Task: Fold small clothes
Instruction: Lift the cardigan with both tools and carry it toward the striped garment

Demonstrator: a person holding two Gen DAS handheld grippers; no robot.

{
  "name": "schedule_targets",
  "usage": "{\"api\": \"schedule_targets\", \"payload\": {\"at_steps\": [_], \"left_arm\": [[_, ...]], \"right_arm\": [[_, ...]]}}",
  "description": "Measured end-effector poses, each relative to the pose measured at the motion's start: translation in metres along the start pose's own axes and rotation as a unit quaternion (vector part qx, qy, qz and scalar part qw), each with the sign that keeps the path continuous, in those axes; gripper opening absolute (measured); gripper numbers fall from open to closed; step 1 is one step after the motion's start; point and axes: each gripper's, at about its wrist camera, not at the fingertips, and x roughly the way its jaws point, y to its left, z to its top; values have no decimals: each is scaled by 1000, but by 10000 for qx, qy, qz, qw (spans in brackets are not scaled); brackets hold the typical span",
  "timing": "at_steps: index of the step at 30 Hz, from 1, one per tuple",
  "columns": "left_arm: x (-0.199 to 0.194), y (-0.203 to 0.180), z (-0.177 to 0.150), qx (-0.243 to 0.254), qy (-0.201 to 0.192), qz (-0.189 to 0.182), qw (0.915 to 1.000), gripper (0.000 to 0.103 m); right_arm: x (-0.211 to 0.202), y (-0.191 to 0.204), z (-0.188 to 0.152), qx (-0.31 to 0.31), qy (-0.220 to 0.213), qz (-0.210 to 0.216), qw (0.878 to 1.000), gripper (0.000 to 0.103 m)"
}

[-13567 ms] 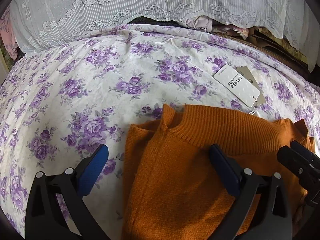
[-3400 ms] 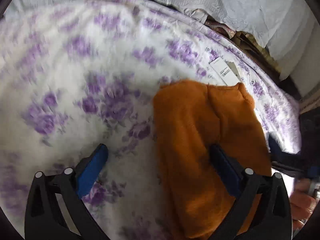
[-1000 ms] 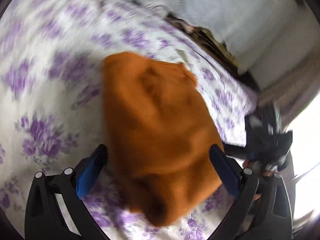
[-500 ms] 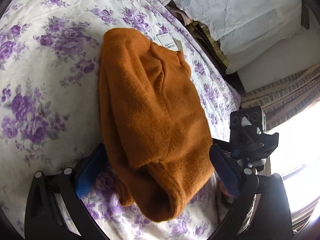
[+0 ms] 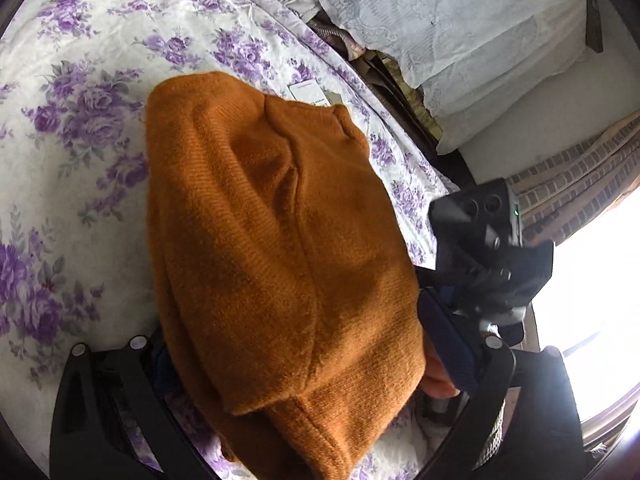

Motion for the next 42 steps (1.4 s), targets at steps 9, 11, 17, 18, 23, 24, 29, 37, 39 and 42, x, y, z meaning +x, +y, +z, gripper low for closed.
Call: {"api": "schedule_targets", "payload": {"at_steps": [9,11,17,18,23,24,29,37,39,42], "left_arm": [[-11,-22,-16,409,-213,580,9973,79],[-17,-30,-24,544,-255,605,9964,79],[-38,-54,-56,858,-334,647,9936,79],[-43,-54,-63,816,-326,643,9941,79],[-62,-50,-88,595,-279,852,9942,80],[-67,-47,-95,508,-286,847,9947,79],[-83,-44,-122,498,-339,815,9948,79],[-125,-79,-136,947,-1023,758,9873,77],[-143,-85,-142,1012,-1258,798,9836,77],[-169,-90,-151,1057,-1535,906,9783,77]], "right_arm": [[3,27,-24,-577,-88,-841,9947,96],[-3,34,-31,-595,-84,-658,9960,96],[-18,54,-59,-626,27,-367,9974,96],[-20,57,-65,-631,58,-334,9974,96],[-16,77,-94,-910,378,-487,9939,96],[-16,79,-100,-907,422,-523,9936,96],[-18,86,-130,-956,474,-423,9934,96],[-36,141,-142,-1486,225,-70,9886,96],[-36,158,-145,-1668,196,32,9858,96],[-31,183,-147,-1864,195,228,9820,96]]}}
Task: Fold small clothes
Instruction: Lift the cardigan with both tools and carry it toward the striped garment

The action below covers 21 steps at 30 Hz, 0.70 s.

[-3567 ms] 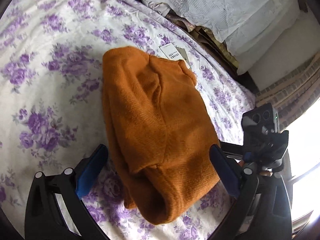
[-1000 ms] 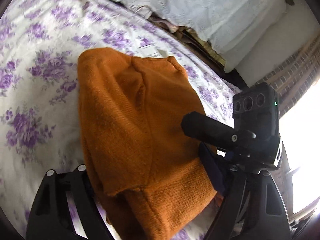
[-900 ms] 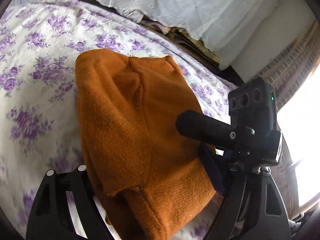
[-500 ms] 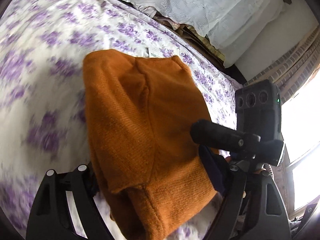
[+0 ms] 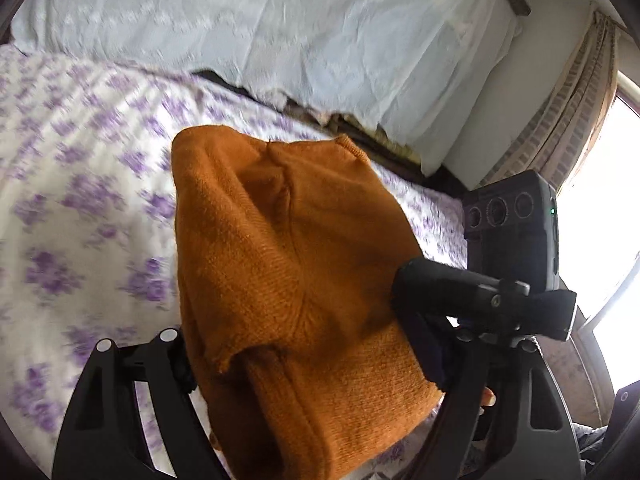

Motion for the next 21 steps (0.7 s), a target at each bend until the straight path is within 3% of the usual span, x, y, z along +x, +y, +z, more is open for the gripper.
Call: {"api": "schedule_targets", "payload": {"at_steps": [10,21], "left_arm": [[-107,3,4,231,-761,836,9933,77],[-216,42,27,98,-1471,1802,9725,77]], "right_arm": [[50,94,31,-662,225,757,9947,96],[140,192,76,-1127,700,1599,9782,96]]}}
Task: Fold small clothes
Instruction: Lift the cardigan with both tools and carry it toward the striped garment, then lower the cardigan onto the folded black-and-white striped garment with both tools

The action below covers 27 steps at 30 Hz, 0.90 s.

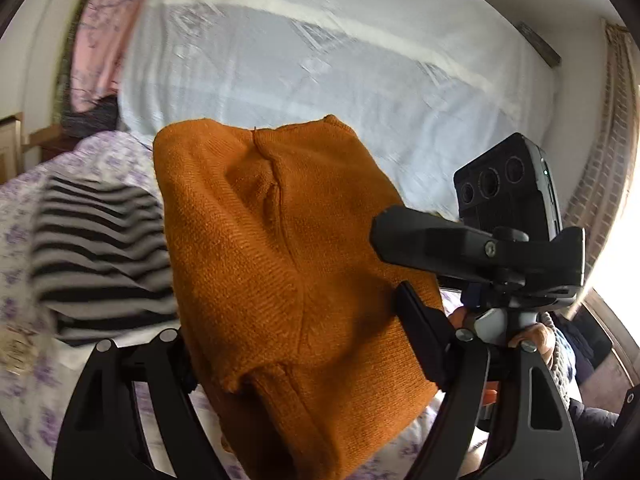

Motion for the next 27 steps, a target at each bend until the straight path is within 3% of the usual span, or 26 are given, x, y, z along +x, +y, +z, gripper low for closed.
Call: {"api": "schedule_targets", "payload": {"at_steps": [6,18,23,27], "left_arm": [[-20,40,23,-78,-282,485,9984,77],[-10,130,69,-405,-461,789,9950,78],[10,161,71,-576,-274,899,9939,79],[44,200,48,-914,202,1437,9852,79]], "right_arm": [[55,16,29,-168,202,273,9993,96],[149,18,90,-565,411,173,9974,96],[178,-10,90,-485,592,60,9970,96],[208,-62,75,30,899,-389,9952,96]]}}
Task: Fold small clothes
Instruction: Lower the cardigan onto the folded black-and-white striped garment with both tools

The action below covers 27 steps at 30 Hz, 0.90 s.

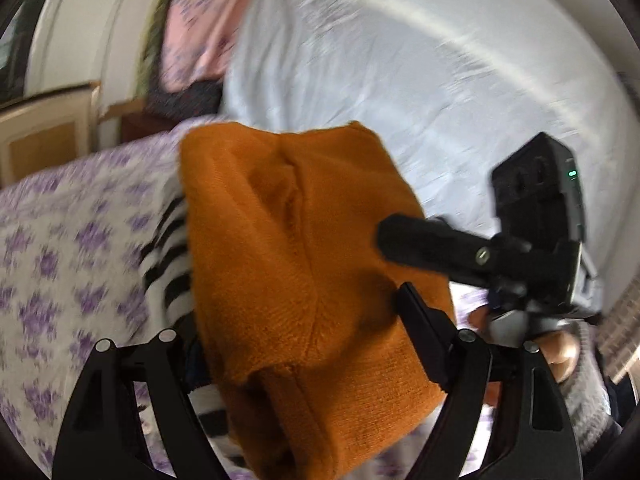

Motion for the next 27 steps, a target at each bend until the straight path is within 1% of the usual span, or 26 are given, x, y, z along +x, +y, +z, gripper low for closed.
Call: {"api": "schedule_targets", "payload": {"at_steps": [1,2,3,4,6,7,9,11,14,17,18,20,22,23,25,26,27], "left_arm": [[9,6,-5,-37,47,135,9999,79],[13,9,-11,-10,-4,217,9998,80],[15,6,-17,155,-116,404,9990,80],[17,-1,-22,370,-122,568,9976,80],[20,-16,-31,686,-228,860,9937,82],[23,-21,-33,744,-256,995,9919,83],[24,-22,-33,677,-295,1042,9918,86],[24,-19,-30,524,-319,981,9933,87],[19,-17,-26,400,-301,919,9945,87],[-5,-14,-20,143,-309,746,9966,88],[-16,-12,-17,70,-438,755,9962,92],[-31,-6,-11,-57,-618,879,9942,97],[-28,-2,-6,-69,-484,1077,9930,97],[-19,2,-5,-82,-345,1209,9920,97],[-3,10,-4,-125,-63,1350,9907,99],[8,17,-7,-215,69,1272,9916,99],[11,25,-9,-363,105,1089,9933,99]], "right_arm": [[11,-15,-4,156,172,-177,9996,96],[24,-32,-10,263,366,-385,9982,94],[31,-45,-18,328,351,-200,9986,95],[31,-51,-24,376,269,-62,9989,96],[28,-57,-27,412,157,43,9990,97],[28,-58,-28,432,162,51,9989,97],[27,-57,-27,441,193,36,9988,96],[26,-54,-26,446,207,2,9988,96],[21,-46,-25,339,182,-81,9992,96],[9,-38,-20,57,30,-348,9994,97],[3,-33,-18,-77,-25,-395,9992,97],[-11,-21,-18,-311,-157,-529,9980,97],[-22,-9,-19,-494,-257,-667,9962,97],[-25,-3,-21,-590,-311,-753,9949,97],[-28,7,-24,-787,-376,-867,9924,97],[-26,14,-26,-945,-354,-911,9907,97],[-22,18,-26,-1051,-291,-967,9893,97]]}}
